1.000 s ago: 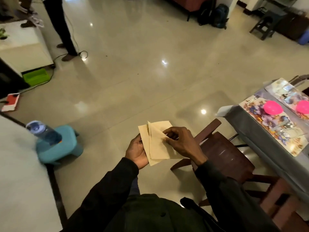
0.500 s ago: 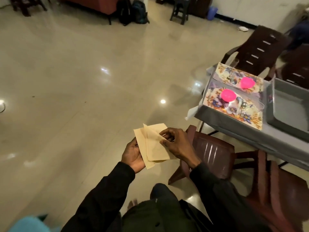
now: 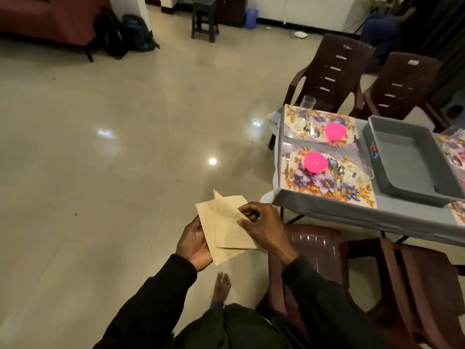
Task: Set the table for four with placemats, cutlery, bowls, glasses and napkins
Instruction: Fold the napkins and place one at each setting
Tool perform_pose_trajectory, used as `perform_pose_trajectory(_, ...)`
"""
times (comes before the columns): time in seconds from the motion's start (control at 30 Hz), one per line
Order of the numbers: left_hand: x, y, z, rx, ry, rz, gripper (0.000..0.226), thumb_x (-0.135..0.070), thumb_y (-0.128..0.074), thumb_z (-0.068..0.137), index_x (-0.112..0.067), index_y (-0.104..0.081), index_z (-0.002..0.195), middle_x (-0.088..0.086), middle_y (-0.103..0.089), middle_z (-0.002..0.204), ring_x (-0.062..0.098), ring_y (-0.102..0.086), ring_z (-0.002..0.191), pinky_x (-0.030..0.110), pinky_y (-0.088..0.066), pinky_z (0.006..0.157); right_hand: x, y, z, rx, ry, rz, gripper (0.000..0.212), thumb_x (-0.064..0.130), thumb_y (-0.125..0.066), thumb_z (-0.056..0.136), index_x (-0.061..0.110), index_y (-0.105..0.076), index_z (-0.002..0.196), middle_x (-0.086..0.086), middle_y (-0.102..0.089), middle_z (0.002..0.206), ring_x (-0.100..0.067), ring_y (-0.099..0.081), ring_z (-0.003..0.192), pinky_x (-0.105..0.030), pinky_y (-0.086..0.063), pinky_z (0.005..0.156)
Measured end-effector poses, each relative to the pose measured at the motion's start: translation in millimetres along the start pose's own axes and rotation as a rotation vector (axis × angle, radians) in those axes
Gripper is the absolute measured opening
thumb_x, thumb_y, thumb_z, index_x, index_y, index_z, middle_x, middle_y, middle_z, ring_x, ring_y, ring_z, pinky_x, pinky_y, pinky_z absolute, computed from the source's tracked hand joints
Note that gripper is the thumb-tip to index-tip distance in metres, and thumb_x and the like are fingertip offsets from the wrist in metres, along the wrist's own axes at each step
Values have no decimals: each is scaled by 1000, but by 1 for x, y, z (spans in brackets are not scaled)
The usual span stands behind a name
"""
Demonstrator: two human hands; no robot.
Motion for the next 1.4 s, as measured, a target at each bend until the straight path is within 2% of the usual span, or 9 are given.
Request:
perform_pose_trajectory(0.3, -69, -72, 97, 72, 98, 57, 46, -40, -51, 101, -14, -61, 138, 17, -61, 140, 39, -63, 122, 55, -41, 111, -1, 42, 101, -104, -71, -2, 19, 14, -77, 88, 16, -74, 106, 10, -69, 93, 1, -62, 81, -7, -46, 67)
perform_pose_trajectory(0.43, -91, -98, 143, 98, 165, 85, 40, -39, -50, 102, -12, -79, 110, 17, -71, 123, 37, -72, 105, 51, -59, 87, -11, 62, 136, -229, -135, -4, 18, 12, -78, 85, 18, -76, 102, 10, -71, 90, 3, -62, 78, -7, -47, 67)
perform_pose_trajectory(0.53, -105, -122, 176, 117, 239, 132, 41, -41, -52, 101, -12, -79, 107, 17, -73, 117, 37, -73, 99, 50, -61, 77, -18, 73, 160, -306, -189, 8, 18, 8, -78, 83, 18, -75, 98, 10, -71, 88, 5, -63, 77, -8, -47, 67)
perform_pose_trajectory(0.7, -138, -163, 232, 149, 356, 266, 43, -45, -53, 100, -14, -72, 123, 17, -70, 124, 38, -72, 104, 49, -59, 86, -29, 93, 203, -444, -276, 29, 19, 5, -79, 81, 15, -75, 97, 7, -73, 84, 2, -64, 73, -11, -49, 66)
perform_pose_trajectory(0.83, -163, -191, 270, 177, 483, 343, 43, -44, -51, 102, -12, -75, 120, 18, -71, 123, 39, -72, 104, 51, -57, 90, -32, 107, 231, -583, -362, -26, 20, 13, -80, 81, 20, -76, 99, 12, -72, 84, -1, -65, 75, -14, -50, 67)
perform_pose_trajectory(1.03, -181, -227, 310, 242, 595, 469, 58, -41, -60, 90, -17, -57, 143, 16, -62, 138, 38, -59, 125, 53, -43, 107, -20, 119, 242, -744, -389, -5, 16, 11, -75, 86, 13, -78, 102, 6, -75, 88, -4, -68, 79, -11, -50, 69)
perform_pose_trajectory(1.13, -179, -236, 323, 239, 665, 454, 52, -40, -56, 95, -19, -57, 142, 16, -65, 135, 38, -64, 117, 52, -51, 97, -25, 121, 239, -774, -428, 31, 21, 14, -76, 86, 15, -78, 107, 7, -77, 93, -5, -71, 82, -19, -55, 72)
perform_pose_trajectory(1.23, -171, -249, 336, 246, 740, 463, 48, -40, -52, 99, -20, -56, 143, 15, -67, 132, 39, -70, 108, 55, -58, 86, -31, 130, 233, -840, -478, 49, 24, 10, -76, 83, 16, -78, 106, 10, -77, 91, -3, -71, 81, -18, -54, 70)
perform_pose_trajectory(1.4, -151, -274, 363, 266, 805, 514, 45, -41, -52, 100, -22, -58, 141, 14, -67, 132, 39, -69, 110, 56, -55, 92, -46, 154, 225, -953, -531, 89, 21, 4, -77, 82, 15, -79, 100, 10, -76, 87, -4, -70, 77, -17, -53, 67)
Point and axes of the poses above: each hand's wrist, its own z-axis towards the middle knuckle, its own y-axis out of the back of the hand, x = y × z, the point moved 4 cm from there along z, towards the middle knuckle
